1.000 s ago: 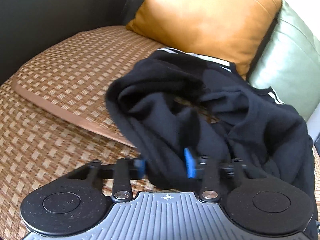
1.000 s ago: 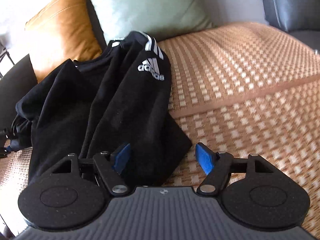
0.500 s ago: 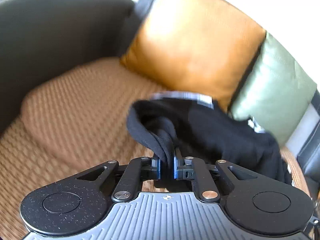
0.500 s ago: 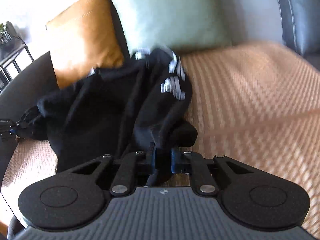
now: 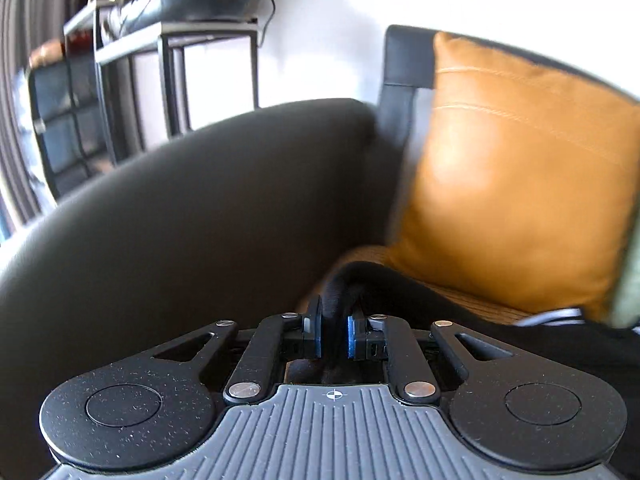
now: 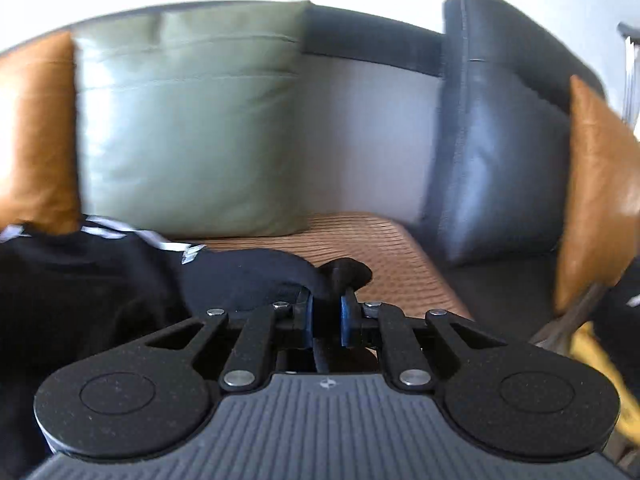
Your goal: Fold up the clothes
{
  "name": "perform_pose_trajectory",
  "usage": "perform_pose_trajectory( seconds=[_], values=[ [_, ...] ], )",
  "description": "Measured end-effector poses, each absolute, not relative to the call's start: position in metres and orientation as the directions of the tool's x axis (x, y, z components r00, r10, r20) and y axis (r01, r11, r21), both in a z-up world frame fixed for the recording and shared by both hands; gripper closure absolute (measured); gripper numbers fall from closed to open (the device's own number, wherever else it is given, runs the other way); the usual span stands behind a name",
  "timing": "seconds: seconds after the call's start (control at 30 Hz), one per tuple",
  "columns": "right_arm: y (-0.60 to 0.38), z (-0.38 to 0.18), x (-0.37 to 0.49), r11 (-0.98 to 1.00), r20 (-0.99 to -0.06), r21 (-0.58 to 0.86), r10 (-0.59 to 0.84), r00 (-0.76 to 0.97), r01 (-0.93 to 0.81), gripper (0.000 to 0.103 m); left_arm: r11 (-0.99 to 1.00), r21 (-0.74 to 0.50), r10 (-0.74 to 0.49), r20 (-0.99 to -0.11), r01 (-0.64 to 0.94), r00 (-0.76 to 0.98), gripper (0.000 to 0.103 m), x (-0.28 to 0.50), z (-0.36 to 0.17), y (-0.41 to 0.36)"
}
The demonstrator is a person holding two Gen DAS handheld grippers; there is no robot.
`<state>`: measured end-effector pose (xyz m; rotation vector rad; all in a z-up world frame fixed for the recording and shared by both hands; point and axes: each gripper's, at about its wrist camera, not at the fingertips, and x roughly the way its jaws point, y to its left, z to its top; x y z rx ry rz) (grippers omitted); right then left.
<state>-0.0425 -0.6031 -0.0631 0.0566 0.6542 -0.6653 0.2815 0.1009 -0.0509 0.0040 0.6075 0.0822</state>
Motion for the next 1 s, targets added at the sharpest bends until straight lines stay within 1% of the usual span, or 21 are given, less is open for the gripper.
perform_pose_trajectory(
  seconds=[0.07, 0.1, 0.13, 0.17, 0.23, 0.27, 0.3, 0.33, 0.4, 0.47, 0.53, 0.6, 0.7, 0.73, 0.77, 0.8, 0.87, 0.93, 1.0],
  values=[
    [-0.619, -0.077, -0.023, 0.76, -0.594, -0.197, -0.595, 0.542, 0.619, 0.089, 0.99, 0.058, 0.136, -0.593, -0.126, 0.794, 0.094, 0.302, -0.068, 0.102],
    [-0.626, -0.088, -0.015, 0.744, -0.605, -0.21, -0.609, 0.514, 0.634, 0.089, 0.986, 0.074, 0.164, -0.604, -0.151, 0.78, 0.091, 0.313, -0.077, 0.103],
    [-0.632, -0.101, -0.008, 0.729, -0.62, -0.225, -0.619, 0.482, 0.647, 0.088, 0.983, 0.088, 0.181, -0.645, -0.164, 0.742, 0.079, 0.319, -0.092, 0.103],
    [-0.637, -0.114, -0.001, 0.713, -0.635, -0.239, -0.628, 0.449, 0.659, 0.084, 0.979, 0.102, 0.198, -0.684, -0.176, 0.702, 0.064, 0.326, -0.107, 0.103],
    [-0.646, -0.145, 0.013, 0.692, -0.697, -0.261, -0.618, 0.365, 0.673, 0.076, 0.972, 0.144, 0.229, -0.744, -0.184, 0.627, 0.057, 0.334, -0.137, 0.102],
    [-0.647, -0.156, 0.016, 0.693, -0.715, -0.267, -0.608, 0.344, 0.67, 0.057, 0.973, 0.161, 0.231, -0.75, -0.168, 0.619, 0.053, 0.331, -0.145, 0.101],
    [-0.642, -0.162, 0.014, 0.697, -0.713, -0.274, -0.609, 0.346, 0.662, 0.043, 0.972, 0.178, 0.233, -0.756, -0.151, 0.612, 0.043, 0.327, -0.154, 0.101],
    [-0.637, -0.169, 0.012, 0.701, -0.712, -0.282, -0.61, 0.348, 0.655, 0.042, 0.975, 0.177, 0.221, -0.753, -0.133, 0.62, 0.036, 0.323, -0.153, 0.102],
    [-0.626, -0.176, 0.004, 0.709, -0.697, -0.286, -0.615, 0.368, 0.645, 0.043, 0.982, 0.16, 0.187, -0.748, -0.1, 0.637, 0.035, 0.311, -0.145, 0.105],
    [-0.606, -0.16, -0.016, 0.718, -0.639, -0.243, -0.624, 0.449, 0.652, 0.044, 0.986, 0.137, 0.162, -0.718, -0.09, 0.677, 0.029, 0.29, -0.124, 0.108],
    [-0.582, -0.138, -0.043, 0.744, -0.58, -0.158, -0.602, 0.549, 0.649, 0.043, 0.99, 0.114, 0.136, -0.685, -0.079, 0.716, 0.017, 0.268, -0.102, 0.112],
    [-0.553, -0.116, -0.074, 0.789, -0.534, -0.064, -0.545, 0.647, 0.611, 0.034, 0.993, 0.092, 0.111, -0.65, -0.067, 0.752, 0.015, 0.247, -0.081, 0.116],
    [-0.497, -0.096, -0.113, 0.869, -0.51, 0.039, -0.406, 0.758, 0.492, 0.032, 0.997, 0.069, 0.065, -0.636, -0.027, 0.769, 0.015, 0.218, -0.058, 0.115],
    [-0.478, -0.092, -0.124, 0.89, -0.507, 0.072, -0.357, 0.785, 0.451, 0.031, 1.0, 0.014, -0.004, -0.643, 0.018, 0.766, 0.015, 0.205, -0.055, 0.111],
    [-0.457, -0.092, -0.132, 0.906, -0.517, 0.109, -0.299, 0.802, 0.408, 0.028, 0.997, -0.041, -0.074, -0.647, 0.062, 0.759, 0.015, 0.192, -0.052, 0.108],
    [-0.439, -0.096, -0.141, 0.921, -0.536, 0.149, -0.231, 0.812, 0.361, 0.028, 0.99, -0.097, -0.143, -0.647, 0.105, 0.749, 0.015, 0.179, -0.049, 0.105],
    [-0.405, -0.108, -0.157, 0.936, -0.572, 0.218, -0.108, 0.813, 0.277, 0.028, 0.96, -0.212, -0.28, -0.653, 0.185, 0.704, 0.015, 0.151, -0.059, 0.086],
    [-0.367, -0.123, -0.167, 0.944, -0.6, 0.248, -0.025, 0.8, 0.216, 0.028, 0.914, -0.313, -0.404, -0.646, 0.257, 0.648, 0.015, 0.125, -0.075, 0.063],
    [-0.344, -0.134, -0.169, 0.943, -0.62, 0.275, 0.022, 0.785, 0.19, 0.028, 0.883, -0.355, -0.469, -0.645, 0.307, 0.604, 0.015, 0.107, -0.092, 0.036]
  ],
)
